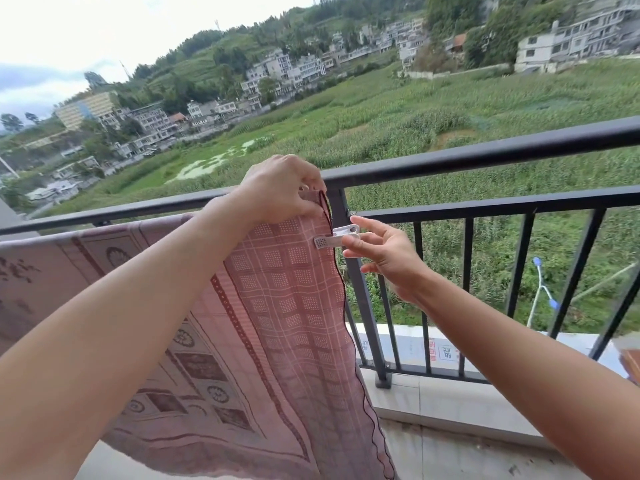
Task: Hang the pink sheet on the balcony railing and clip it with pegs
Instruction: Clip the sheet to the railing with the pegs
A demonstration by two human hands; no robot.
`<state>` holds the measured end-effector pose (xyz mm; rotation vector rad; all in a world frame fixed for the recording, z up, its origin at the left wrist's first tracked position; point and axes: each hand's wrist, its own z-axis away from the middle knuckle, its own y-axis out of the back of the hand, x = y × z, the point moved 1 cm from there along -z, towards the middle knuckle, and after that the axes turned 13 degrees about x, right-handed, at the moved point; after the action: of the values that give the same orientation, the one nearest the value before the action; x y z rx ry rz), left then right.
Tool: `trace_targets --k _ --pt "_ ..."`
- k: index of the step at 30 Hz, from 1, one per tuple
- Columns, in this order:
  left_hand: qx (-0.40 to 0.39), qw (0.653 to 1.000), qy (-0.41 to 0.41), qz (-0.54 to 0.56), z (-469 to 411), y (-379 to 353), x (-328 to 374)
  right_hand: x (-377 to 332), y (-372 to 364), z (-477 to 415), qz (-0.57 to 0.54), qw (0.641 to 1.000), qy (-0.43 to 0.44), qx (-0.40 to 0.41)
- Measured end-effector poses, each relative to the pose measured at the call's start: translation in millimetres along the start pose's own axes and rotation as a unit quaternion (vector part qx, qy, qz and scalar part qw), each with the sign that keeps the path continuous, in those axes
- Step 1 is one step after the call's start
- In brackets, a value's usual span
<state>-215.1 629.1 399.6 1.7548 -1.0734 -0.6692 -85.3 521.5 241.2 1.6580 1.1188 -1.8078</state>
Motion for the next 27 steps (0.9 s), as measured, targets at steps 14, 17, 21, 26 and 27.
trace_targets --k 14,17,21,26,27 --pt "0.012 0.893 0.295 0.340 198.5 -119.6 -4.3 87.9 48.9 44.8 0.146 0.984 -0.080 0.061" --pt "-0.115 0.832 0.388 0.380 233.0 -164.5 -16.1 109.5 47.4 58.2 0.181 0.979 -0.090 0.035" --pt "-0.208 0.847 0.389 0.298 256.1 -192.7 -26.1 130.5 43.8 75.6 0.241 0.968 -0.066 -0.004" --pt "-0.252 0.869 0.298 0.305 256.3 -194.3 -3.5 149.6 37.0 95.1 0.360 0.928 0.052 -0.085" --pt "-0.260 0.873 0.281 0.303 255.3 -196.0 0.7 150.0 35.3 98.4 0.371 0.921 0.064 -0.103"
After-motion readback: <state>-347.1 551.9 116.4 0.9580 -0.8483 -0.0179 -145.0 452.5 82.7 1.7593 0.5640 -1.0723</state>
